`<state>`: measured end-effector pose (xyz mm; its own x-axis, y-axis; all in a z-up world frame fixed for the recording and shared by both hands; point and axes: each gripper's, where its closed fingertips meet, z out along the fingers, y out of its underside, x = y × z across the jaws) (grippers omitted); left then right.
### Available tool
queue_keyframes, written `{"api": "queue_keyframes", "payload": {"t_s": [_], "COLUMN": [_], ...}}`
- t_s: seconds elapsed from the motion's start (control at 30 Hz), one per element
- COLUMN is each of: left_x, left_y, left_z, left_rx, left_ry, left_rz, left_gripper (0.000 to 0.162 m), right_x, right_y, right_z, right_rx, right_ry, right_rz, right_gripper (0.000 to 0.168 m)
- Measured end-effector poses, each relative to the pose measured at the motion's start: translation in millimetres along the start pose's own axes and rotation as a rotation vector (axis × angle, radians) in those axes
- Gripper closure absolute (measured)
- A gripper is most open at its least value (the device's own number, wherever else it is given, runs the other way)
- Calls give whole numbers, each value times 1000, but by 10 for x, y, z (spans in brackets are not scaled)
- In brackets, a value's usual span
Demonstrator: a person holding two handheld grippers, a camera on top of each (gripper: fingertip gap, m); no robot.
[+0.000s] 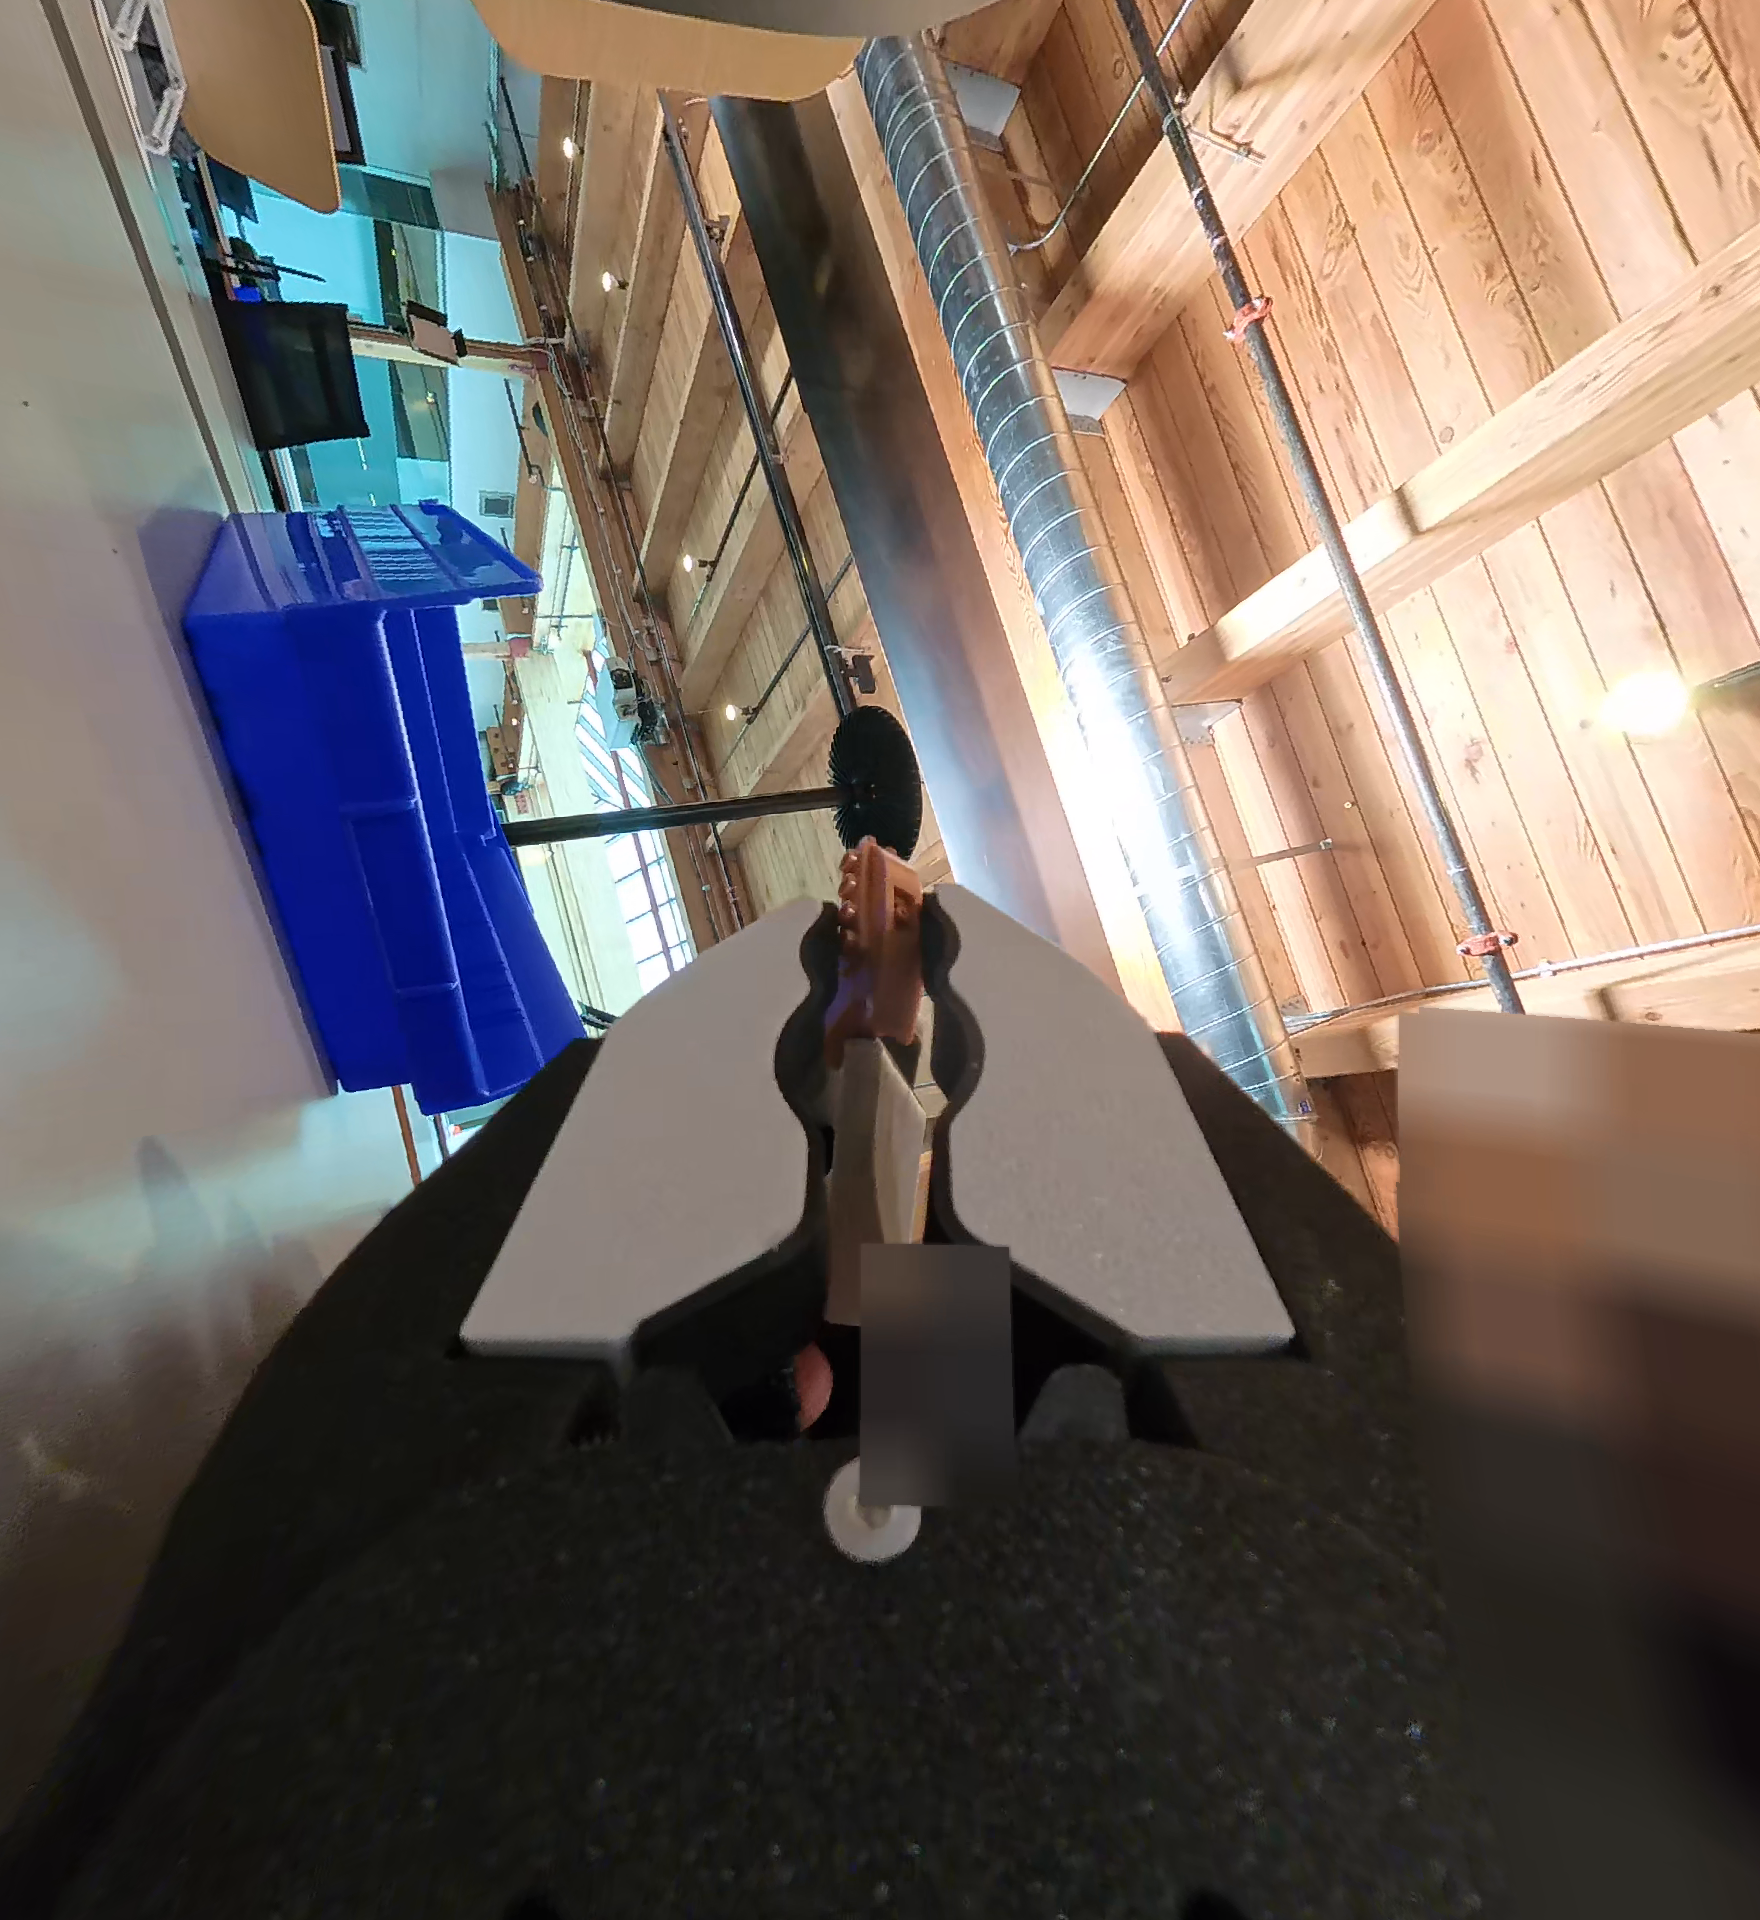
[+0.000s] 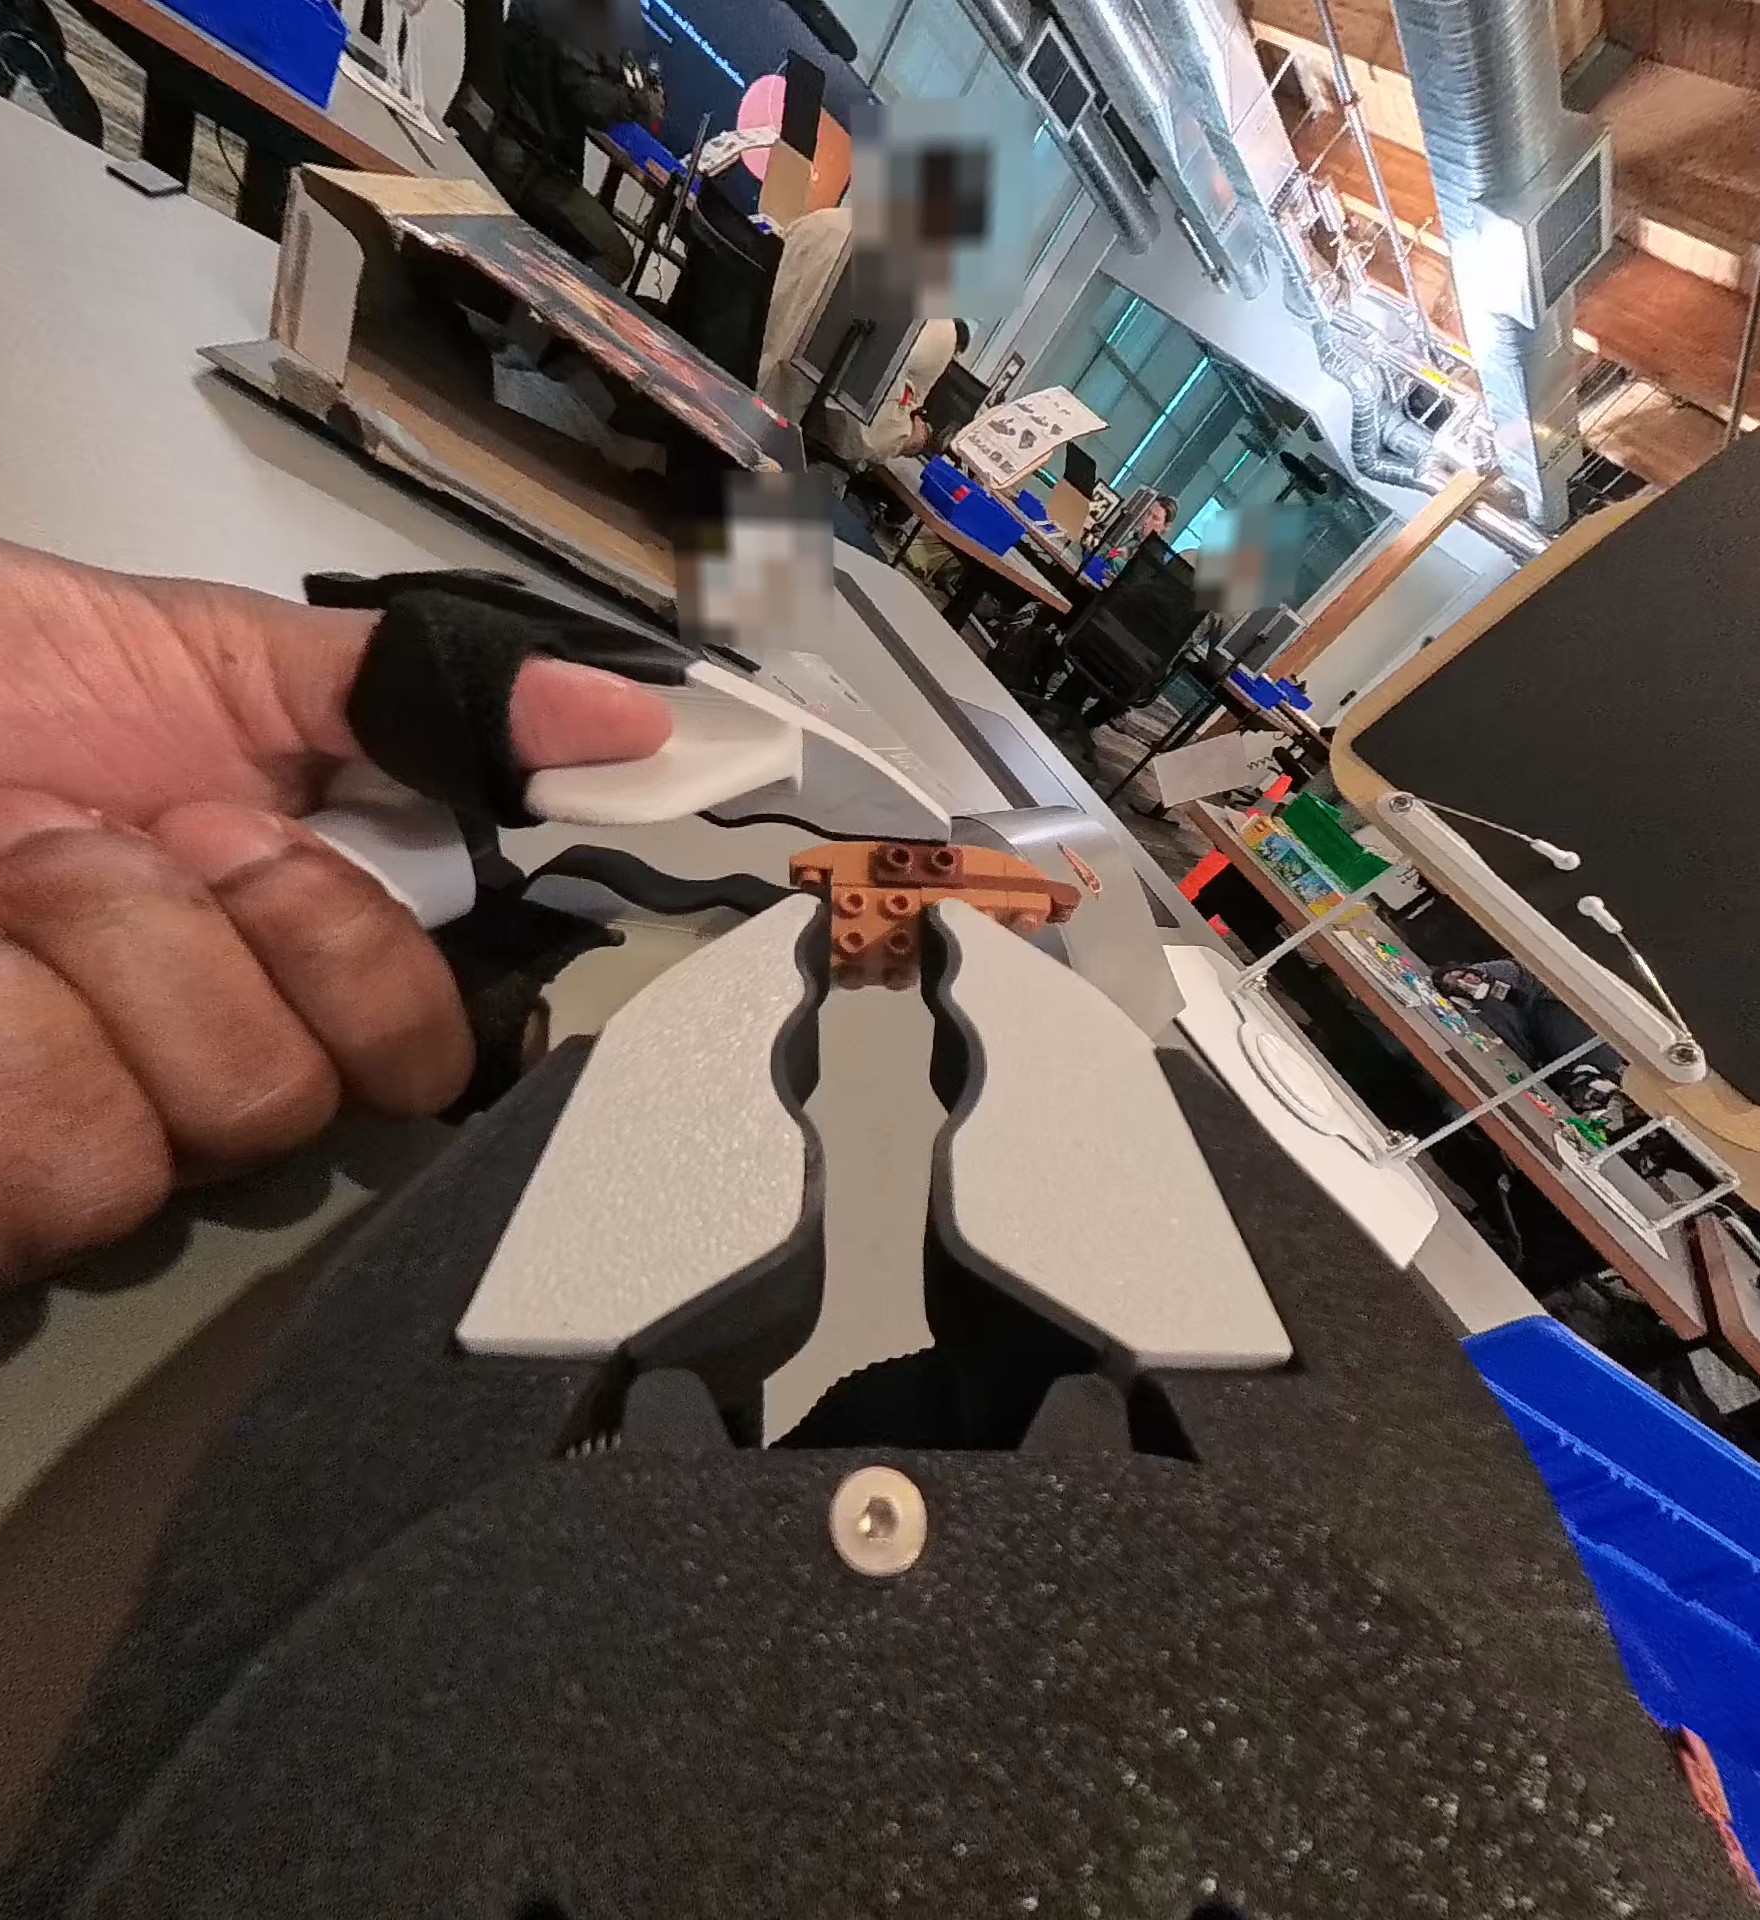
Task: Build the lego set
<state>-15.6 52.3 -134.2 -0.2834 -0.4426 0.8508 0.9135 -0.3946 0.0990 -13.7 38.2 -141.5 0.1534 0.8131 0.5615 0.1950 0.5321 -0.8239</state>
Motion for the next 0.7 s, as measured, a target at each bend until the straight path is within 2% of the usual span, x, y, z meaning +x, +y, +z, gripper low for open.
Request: {"api": "queue_keyframes", "payload": {"t_s": [0.47, 0.7], "left_x": [45, 120], "left_y": [46, 23], "left_z": [18, 20], "left_rx": [11, 18], "left_ry": [43, 90], "left_rz": [-41, -73], "left_gripper": [147, 147], "right_x": [52, 20], "right_y": [-91, -144], "right_z": [-42, -87], "right_rx": [51, 83], "right_ry": [44, 27], "right_rz": [-7, -4], "right_gripper": [150, 137]}}
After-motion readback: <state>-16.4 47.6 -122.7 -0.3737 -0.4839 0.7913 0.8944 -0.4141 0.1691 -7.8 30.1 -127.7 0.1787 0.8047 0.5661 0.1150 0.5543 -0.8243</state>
